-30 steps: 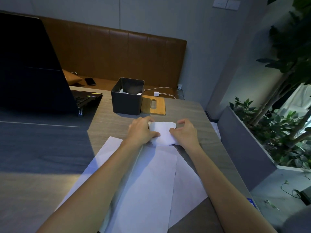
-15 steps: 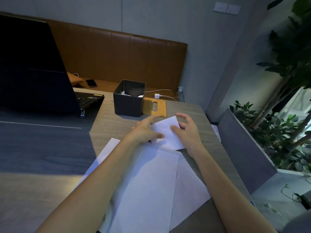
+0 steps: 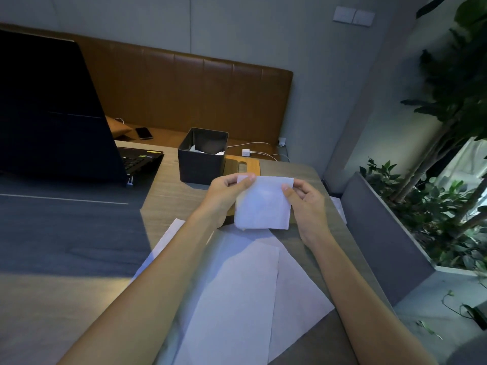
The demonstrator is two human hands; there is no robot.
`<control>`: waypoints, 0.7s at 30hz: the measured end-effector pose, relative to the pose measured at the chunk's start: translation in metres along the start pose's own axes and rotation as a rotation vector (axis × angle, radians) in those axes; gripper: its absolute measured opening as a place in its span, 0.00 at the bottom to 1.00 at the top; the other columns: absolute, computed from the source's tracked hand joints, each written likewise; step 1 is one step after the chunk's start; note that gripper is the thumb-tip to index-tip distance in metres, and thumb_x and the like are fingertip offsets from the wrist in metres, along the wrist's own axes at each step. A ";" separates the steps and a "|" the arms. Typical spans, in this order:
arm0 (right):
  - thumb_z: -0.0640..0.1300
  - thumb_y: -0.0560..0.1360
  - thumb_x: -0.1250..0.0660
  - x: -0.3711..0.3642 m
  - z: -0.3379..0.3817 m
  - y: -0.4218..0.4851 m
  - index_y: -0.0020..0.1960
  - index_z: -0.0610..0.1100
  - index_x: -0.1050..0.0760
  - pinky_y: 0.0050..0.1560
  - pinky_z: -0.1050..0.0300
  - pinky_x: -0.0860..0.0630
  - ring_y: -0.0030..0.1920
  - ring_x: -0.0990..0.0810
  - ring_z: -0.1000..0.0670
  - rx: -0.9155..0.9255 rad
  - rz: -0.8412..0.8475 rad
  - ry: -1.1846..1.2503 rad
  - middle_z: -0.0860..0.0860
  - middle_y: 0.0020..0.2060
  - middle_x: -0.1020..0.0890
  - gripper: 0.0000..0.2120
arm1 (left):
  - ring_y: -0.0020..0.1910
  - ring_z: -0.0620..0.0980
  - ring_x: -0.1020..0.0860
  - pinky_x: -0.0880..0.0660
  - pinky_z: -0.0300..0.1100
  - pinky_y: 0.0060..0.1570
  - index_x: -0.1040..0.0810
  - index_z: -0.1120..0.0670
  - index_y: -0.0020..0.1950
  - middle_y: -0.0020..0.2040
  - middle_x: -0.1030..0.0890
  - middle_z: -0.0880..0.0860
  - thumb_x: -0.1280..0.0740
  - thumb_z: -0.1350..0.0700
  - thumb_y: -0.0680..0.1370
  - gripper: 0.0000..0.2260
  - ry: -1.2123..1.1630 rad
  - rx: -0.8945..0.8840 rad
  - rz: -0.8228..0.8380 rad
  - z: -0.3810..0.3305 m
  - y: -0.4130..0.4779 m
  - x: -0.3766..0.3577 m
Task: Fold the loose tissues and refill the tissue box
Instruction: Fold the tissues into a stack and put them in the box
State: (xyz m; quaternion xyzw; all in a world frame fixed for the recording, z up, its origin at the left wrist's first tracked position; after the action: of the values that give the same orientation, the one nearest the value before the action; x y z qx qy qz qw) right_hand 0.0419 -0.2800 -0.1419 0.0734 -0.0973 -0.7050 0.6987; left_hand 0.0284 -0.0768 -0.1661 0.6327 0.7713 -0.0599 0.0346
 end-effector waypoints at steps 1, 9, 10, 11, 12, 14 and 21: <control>0.47 0.79 0.31 -0.004 -0.002 0.000 0.56 0.46 0.20 0.43 0.60 0.19 0.48 0.15 0.54 -0.007 0.017 -0.030 0.54 0.48 0.14 0.08 | 0.54 0.52 0.18 0.19 0.48 0.53 0.15 0.51 0.55 0.53 0.16 0.50 0.26 0.46 0.76 0.12 0.028 0.012 -0.011 0.002 0.000 -0.002; 0.51 0.81 0.35 0.018 -0.006 0.003 0.47 0.53 0.21 0.44 0.53 0.18 0.41 0.17 0.56 -0.050 -0.143 -0.066 0.63 0.36 0.16 0.06 | 0.49 0.49 0.16 0.20 0.37 0.39 0.15 0.52 0.58 0.51 0.14 0.49 0.30 0.51 0.80 0.10 0.032 -0.013 -0.092 -0.003 -0.002 0.004; 0.51 0.81 0.34 0.018 -0.005 0.003 0.46 0.53 0.21 0.44 0.55 0.19 0.40 0.18 0.57 -0.045 -0.138 -0.076 0.64 0.36 0.16 0.06 | 0.49 0.49 0.17 0.20 0.37 0.39 0.15 0.51 0.59 0.51 0.14 0.49 0.32 0.46 0.80 0.13 0.054 0.010 -0.084 -0.004 -0.004 0.001; 0.52 0.81 0.34 0.016 -0.004 0.003 0.47 0.53 0.21 0.43 0.56 0.19 0.40 0.18 0.58 -0.033 -0.119 -0.085 0.63 0.37 0.16 0.06 | 0.50 0.49 0.18 0.20 0.39 0.42 0.16 0.48 0.60 0.52 0.15 0.48 0.34 0.38 0.78 0.19 0.074 0.058 -0.057 -0.002 -0.006 -0.006; 0.52 0.81 0.33 0.013 -0.001 0.002 0.47 0.52 0.20 0.43 0.57 0.20 0.41 0.18 0.58 -0.012 -0.092 -0.093 0.60 0.39 0.15 0.06 | 0.52 0.49 0.19 0.20 0.42 0.47 0.17 0.46 0.60 0.53 0.16 0.48 0.38 0.30 0.75 0.26 0.091 0.125 -0.009 0.001 -0.009 -0.013; 0.52 0.80 0.32 0.006 0.005 0.000 0.49 0.52 0.19 0.43 0.59 0.20 0.42 0.17 0.57 0.030 -0.047 -0.112 0.57 0.42 0.14 0.05 | 0.53 0.52 0.19 0.20 0.47 0.54 0.16 0.48 0.59 0.52 0.16 0.50 0.37 0.27 0.72 0.29 0.122 0.182 0.102 0.007 -0.013 -0.028; 0.52 0.79 0.32 0.013 0.012 0.000 0.47 0.54 0.20 0.38 0.63 0.20 0.41 0.18 0.57 0.047 -0.074 -0.159 0.59 0.42 0.16 0.04 | 0.51 0.49 0.18 0.18 0.44 0.47 0.14 0.50 0.47 0.49 0.16 0.48 0.25 0.55 0.77 0.01 0.196 -0.047 0.042 -0.009 -0.010 -0.019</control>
State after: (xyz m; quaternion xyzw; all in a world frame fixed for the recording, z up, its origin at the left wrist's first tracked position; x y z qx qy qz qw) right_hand 0.0384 -0.2926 -0.1298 0.0371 -0.1659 -0.7315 0.6603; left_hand 0.0222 -0.0964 -0.1546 0.6505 0.7588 0.0213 -0.0250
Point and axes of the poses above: each hand's wrist, its own y-axis towards the middle knuckle, its own x-axis out of the back of the hand, z = x × y, the point moved 10 cm from there along y, towards the middle knuckle
